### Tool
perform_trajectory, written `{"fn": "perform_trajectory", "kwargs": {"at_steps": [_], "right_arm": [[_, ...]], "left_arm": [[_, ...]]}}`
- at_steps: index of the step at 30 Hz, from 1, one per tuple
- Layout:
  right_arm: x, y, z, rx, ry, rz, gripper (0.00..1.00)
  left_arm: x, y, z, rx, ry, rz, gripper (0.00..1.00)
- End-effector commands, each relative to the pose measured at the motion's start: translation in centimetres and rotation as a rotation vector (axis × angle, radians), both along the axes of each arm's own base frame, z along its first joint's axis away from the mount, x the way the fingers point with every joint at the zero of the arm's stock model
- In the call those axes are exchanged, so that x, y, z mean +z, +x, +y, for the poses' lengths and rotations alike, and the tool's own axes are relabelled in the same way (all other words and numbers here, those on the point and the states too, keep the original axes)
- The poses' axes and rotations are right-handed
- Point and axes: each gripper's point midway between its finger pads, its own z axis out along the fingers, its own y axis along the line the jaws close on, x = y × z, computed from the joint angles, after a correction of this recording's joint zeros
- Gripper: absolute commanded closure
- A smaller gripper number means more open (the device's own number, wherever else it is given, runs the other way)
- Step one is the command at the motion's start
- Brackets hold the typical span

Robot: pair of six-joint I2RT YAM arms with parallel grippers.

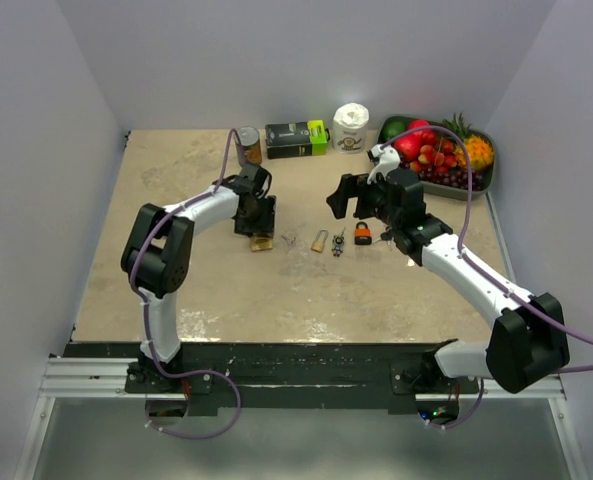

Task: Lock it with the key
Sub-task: Place the lock at the center of the board.

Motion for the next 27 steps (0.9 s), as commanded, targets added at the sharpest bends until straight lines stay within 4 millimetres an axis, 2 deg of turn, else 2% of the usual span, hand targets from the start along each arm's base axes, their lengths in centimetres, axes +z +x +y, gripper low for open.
{"fn": "perform_trajectory", "kwargs": {"at_steps": [1,5,8,11,13,16,17,20,22,23,26,27], "right_arm": [[1.4,-0.2,-0.5,-0.002,0.012,-0.041,0.01],[1.4,-0.2,-0.6,-0.007,0.000,-0.039,0.01],[1.4,-0.1,-0.8,-0.014,-0.003,-0.039,0.01],[1.7,0.1,-0.8,-0.017,-0.002,-0.044,0.01],[1.9,0.2,-0.7,-0.017,0.000,-0.047,0.01],[2.0,0.3,-0.7,-0.021,0.007,-0.045,0.01],[2.1,0.3,-0.5,-0.017,0.009,-0.047,0.01],[2.4,0.4,-0.5,-0.012,0.001,-0.056,0.01],[3.0,0.7,-0.7,-0.019,-0.005,-0.075,0.01],[3.4,0.9,-0.7,-0.019,-0.011,-0.087,0.01],[4.4,1.6,-1.0,-0.030,-0.036,-0.122,0.01],[4.8,1.8,-1.0,-0.032,-0.042,-0.132,0.01]], "left_arm": [[-1.9,-0.5,-0.5,-0.019,0.006,0.037,0.77],[-2.2,-1.1,-0.1,-0.018,0.010,0.050,0.54],[-2.2,-1.4,-0.1,-0.018,0.008,0.051,0.43],[-1.9,-1.5,0.1,-0.017,0.013,0.043,0.33],[-1.5,-1.4,0.2,-0.012,0.007,0.038,0.30],[-0.5,-0.8,0.1,-0.008,-0.004,0.007,0.19],[-0.3,-0.8,0.1,-0.006,-0.007,0.002,0.10],[1.1,-0.2,0.4,-0.005,-0.018,-0.035,0.07],[3.2,0.6,0.3,-0.029,-0.036,-0.105,0.06],[4.2,1.2,0.2,-0.040,-0.046,-0.144,0.01],[8.6,2.6,-0.2,-0.093,-0.105,-0.275,0.01],[10.6,2.8,-0.2,-0.122,-0.124,-0.328,0.01]]}}
